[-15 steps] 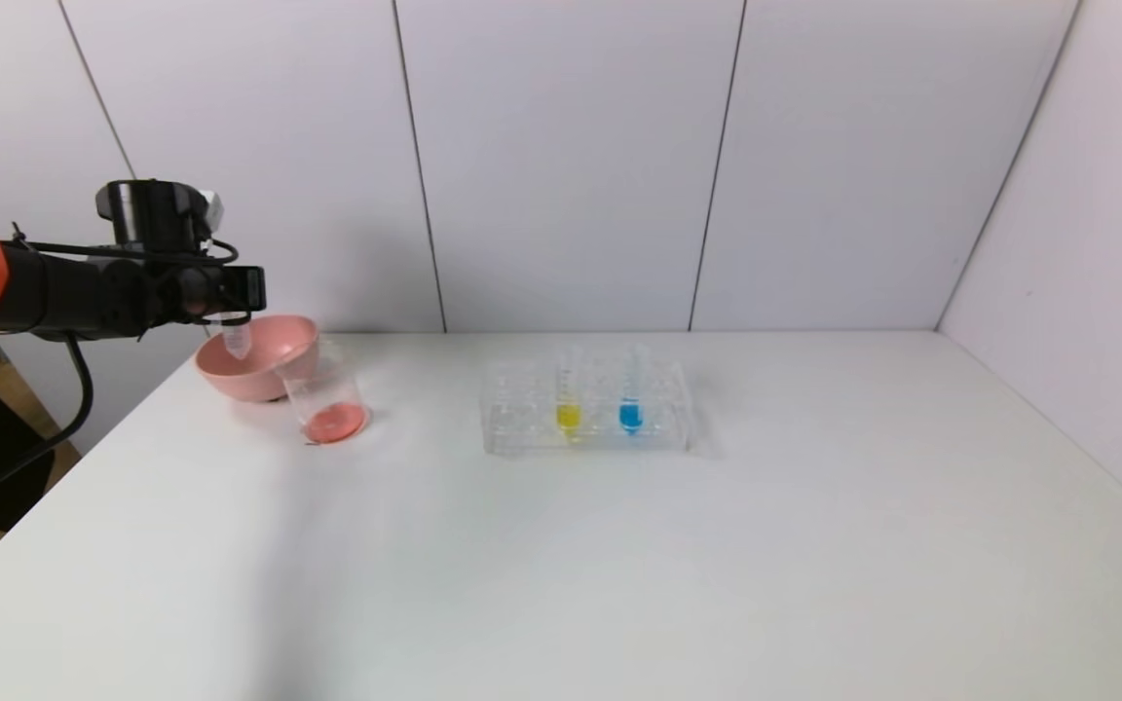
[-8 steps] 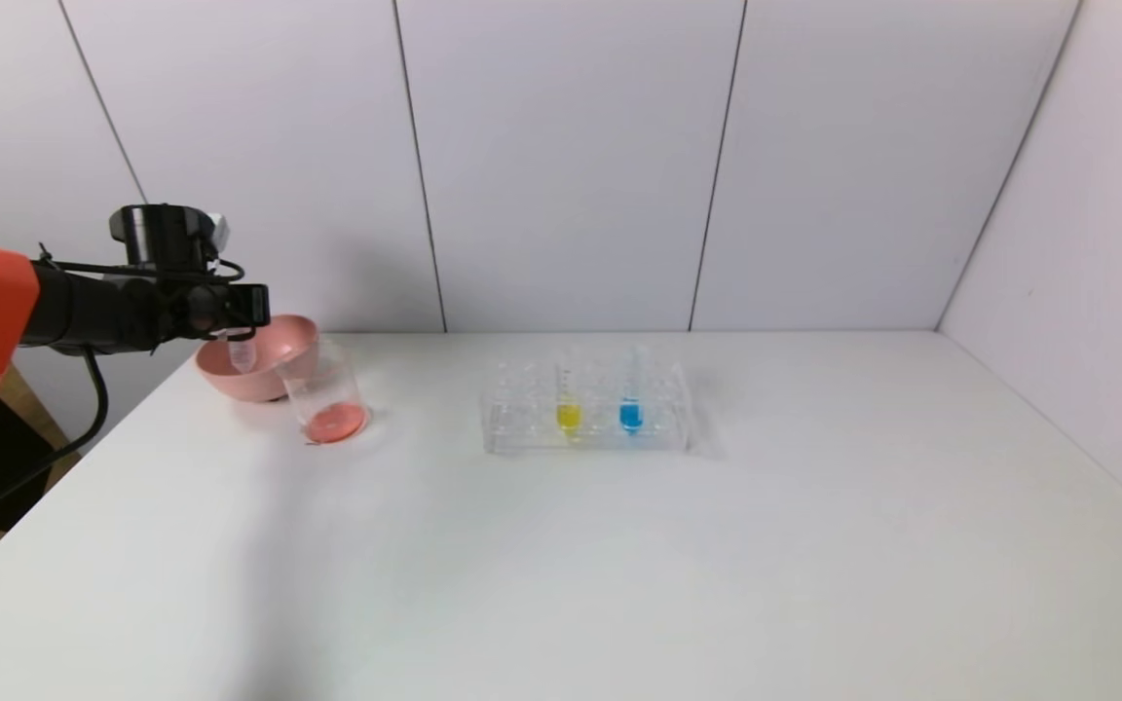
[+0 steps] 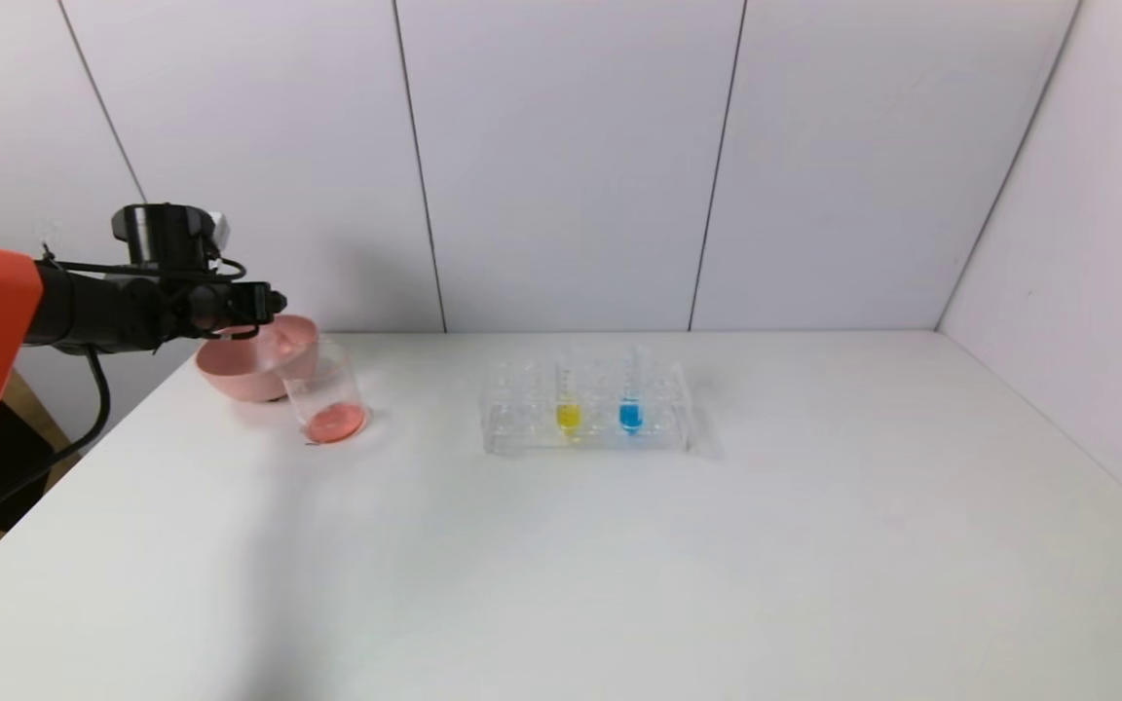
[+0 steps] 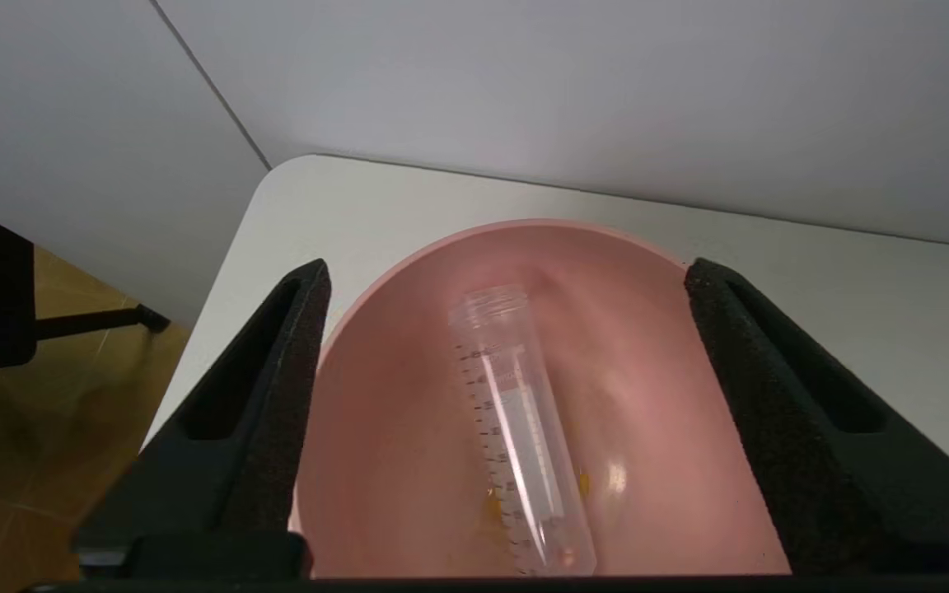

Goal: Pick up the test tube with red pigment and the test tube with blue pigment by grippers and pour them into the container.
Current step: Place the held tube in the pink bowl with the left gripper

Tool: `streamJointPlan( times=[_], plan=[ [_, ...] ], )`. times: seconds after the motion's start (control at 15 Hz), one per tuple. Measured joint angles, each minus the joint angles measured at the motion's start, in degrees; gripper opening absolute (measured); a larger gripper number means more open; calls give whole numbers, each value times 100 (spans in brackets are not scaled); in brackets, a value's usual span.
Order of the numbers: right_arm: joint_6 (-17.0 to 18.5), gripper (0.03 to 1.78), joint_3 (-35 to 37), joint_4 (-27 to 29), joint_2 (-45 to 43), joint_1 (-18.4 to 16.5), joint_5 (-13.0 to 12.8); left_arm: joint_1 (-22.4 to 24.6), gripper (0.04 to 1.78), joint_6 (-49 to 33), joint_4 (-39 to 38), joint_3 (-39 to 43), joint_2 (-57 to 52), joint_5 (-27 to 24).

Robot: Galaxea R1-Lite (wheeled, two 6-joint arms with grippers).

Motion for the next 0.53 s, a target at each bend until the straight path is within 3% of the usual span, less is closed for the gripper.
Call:
streamJointPlan(
  times=[0.2,0.53],
  plan=[
    [0,177,0,0,0,5,0,-9,175,-26,-258,219,-254,-11],
    [0,177,0,0,0,0,0,-67,176,-48,-597,940,-1098,-67]
  ],
)
